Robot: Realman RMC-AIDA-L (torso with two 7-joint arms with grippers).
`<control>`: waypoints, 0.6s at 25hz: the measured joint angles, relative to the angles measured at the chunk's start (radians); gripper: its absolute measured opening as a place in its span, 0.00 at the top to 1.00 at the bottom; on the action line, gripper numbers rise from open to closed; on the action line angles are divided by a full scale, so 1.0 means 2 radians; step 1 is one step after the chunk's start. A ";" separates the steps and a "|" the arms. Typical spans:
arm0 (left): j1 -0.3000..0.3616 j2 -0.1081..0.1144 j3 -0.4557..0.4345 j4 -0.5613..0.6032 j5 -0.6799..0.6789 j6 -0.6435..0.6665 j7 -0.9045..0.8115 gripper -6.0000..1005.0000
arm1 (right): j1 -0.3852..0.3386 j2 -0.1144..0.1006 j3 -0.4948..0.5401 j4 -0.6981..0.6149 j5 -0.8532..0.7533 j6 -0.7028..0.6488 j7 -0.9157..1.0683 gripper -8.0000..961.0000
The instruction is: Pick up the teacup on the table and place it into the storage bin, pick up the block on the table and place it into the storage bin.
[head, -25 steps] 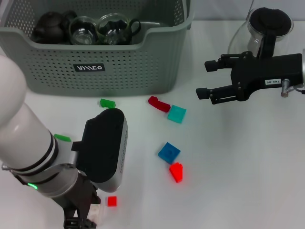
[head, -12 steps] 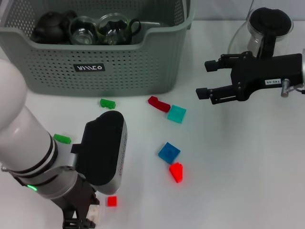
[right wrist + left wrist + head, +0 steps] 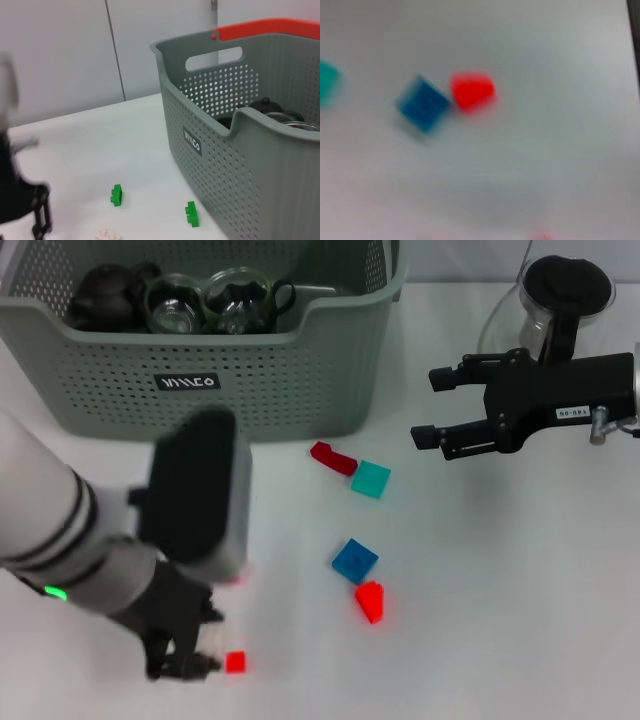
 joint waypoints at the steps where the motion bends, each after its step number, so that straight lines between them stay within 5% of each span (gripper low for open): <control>1: 0.000 0.000 0.000 0.000 0.000 0.000 0.000 0.59 | 0.000 0.000 0.000 0.000 0.000 0.000 0.000 0.09; 6: -0.031 0.002 -0.167 0.016 -0.119 -0.007 -0.034 0.58 | -0.003 0.000 0.000 0.000 -0.001 -0.015 -0.001 0.09; 10: -0.072 0.005 -0.306 -0.031 -0.201 -0.050 -0.044 0.59 | -0.005 0.001 0.000 0.000 -0.001 -0.032 -0.002 0.09; 15: -0.156 0.028 -0.416 -0.133 -0.212 -0.124 -0.047 0.59 | -0.004 0.003 -0.002 -0.004 -0.002 -0.061 -0.002 0.09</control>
